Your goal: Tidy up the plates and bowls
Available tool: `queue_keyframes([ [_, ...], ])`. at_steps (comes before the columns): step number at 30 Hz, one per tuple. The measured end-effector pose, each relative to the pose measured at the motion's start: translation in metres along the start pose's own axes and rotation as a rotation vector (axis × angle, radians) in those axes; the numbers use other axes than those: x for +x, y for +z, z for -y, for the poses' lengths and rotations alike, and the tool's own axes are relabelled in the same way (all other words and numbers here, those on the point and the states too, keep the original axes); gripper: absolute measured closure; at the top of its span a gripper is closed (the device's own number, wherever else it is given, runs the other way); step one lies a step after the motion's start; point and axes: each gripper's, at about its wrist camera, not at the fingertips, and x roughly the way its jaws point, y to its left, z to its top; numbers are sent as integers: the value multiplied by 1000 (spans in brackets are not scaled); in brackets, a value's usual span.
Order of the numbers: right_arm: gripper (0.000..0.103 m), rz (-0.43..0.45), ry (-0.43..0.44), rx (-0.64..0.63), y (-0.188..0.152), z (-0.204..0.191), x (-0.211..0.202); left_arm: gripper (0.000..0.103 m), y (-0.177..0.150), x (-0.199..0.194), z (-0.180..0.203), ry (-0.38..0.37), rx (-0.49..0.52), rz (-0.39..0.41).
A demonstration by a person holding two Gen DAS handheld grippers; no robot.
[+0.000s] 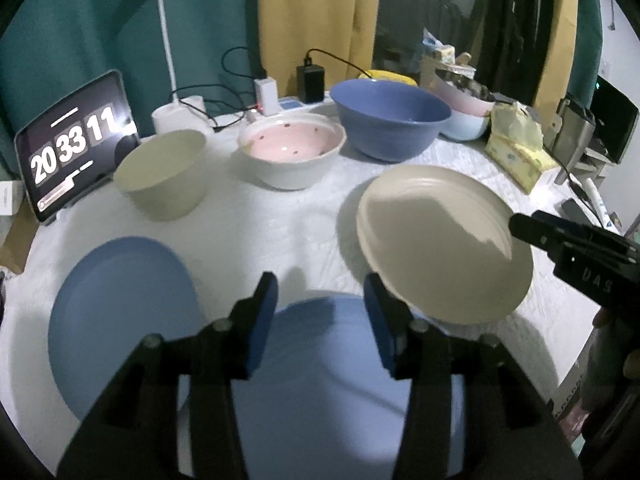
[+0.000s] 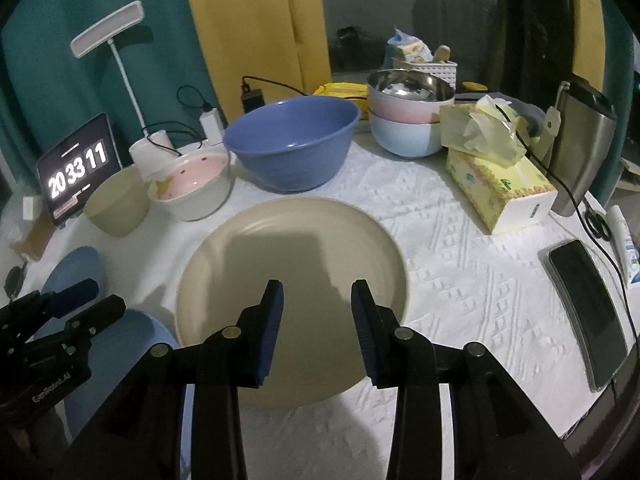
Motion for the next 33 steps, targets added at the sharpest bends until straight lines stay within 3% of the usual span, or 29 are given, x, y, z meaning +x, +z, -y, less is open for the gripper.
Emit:
queue_keyframes([
  [33, 66, -57, 28, -101, -47, -73, -12, 57, -76, -33, -59, 45, -95, -13],
])
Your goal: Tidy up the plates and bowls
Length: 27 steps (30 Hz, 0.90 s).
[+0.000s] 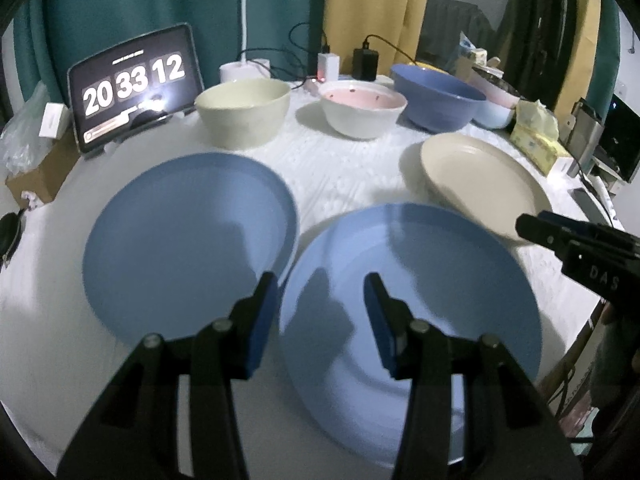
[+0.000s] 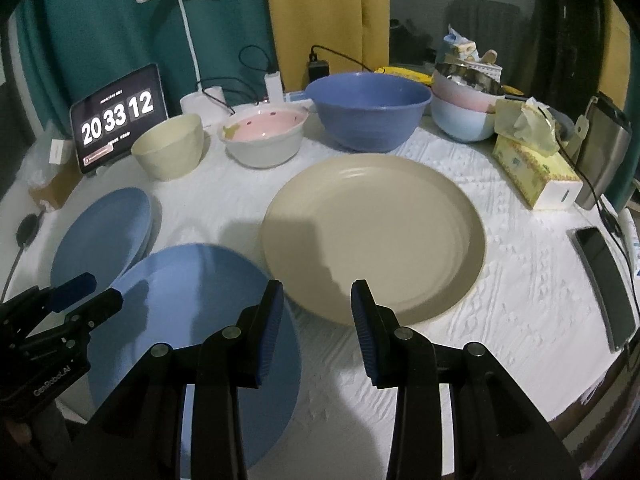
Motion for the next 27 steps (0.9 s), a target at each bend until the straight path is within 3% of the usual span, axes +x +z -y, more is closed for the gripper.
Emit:
queue_keyframes([
  [27, 66, -80, 32, -15, -33, -17, 22, 57, -40, 8, -6, 6, 3, -73],
])
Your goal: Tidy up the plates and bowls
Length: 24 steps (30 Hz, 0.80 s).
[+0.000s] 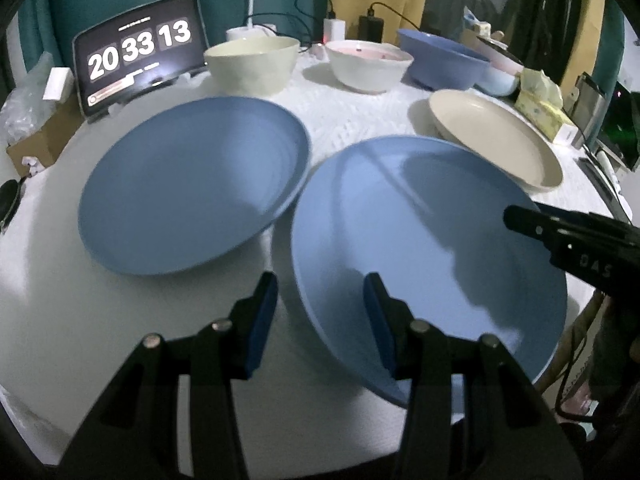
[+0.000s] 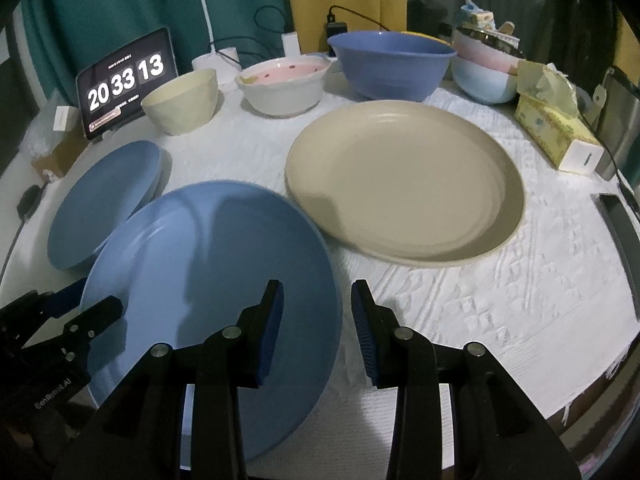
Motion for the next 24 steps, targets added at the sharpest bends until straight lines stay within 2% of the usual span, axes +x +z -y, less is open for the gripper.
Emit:
queue_keyframes([
  [7, 70, -7, 8, -11, -4, -3, 6, 59, -2, -1, 3, -10, 23, 21],
  [9, 74, -1, 0, -18, -4, -2, 5, 64, -2, -1, 4, -21, 30, 24],
  [11, 81, 1, -6, -23, -4, -1, 5, 64, -2, -2, 6, -16, 35, 27],
  [14, 83, 6, -7, -25, -5, 1, 4, 69, -2, -2, 4, -15, 29, 27],
  [24, 84, 38, -4, -33, -2, -1, -8, 69, 0, -16, 3, -11, 35, 60],
])
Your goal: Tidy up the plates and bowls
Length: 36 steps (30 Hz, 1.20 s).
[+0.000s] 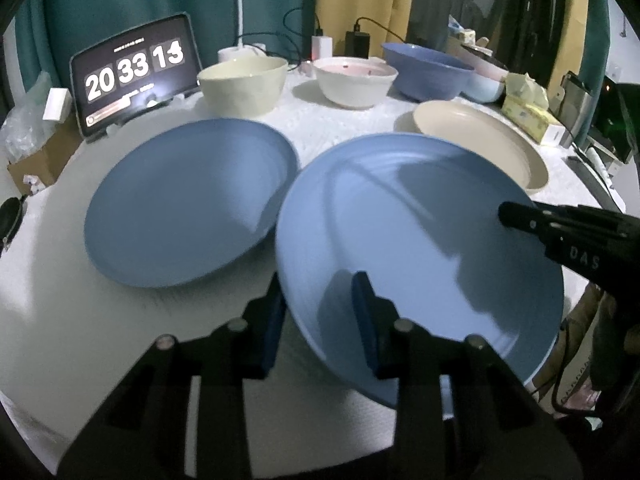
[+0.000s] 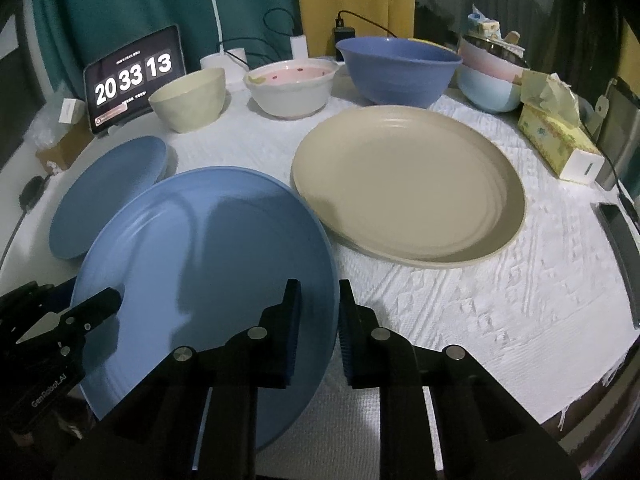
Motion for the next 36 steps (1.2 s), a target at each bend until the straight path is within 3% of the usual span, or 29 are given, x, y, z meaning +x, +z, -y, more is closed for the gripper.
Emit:
queue_keyframes([
  [16, 84, 52, -8, 6, 18, 4, -20, 69, 20, -16, 7, -3, 12, 44],
  [36, 84, 95, 7, 49, 52, 42, -26, 69, 66, -13, 36, 4, 66, 84],
])
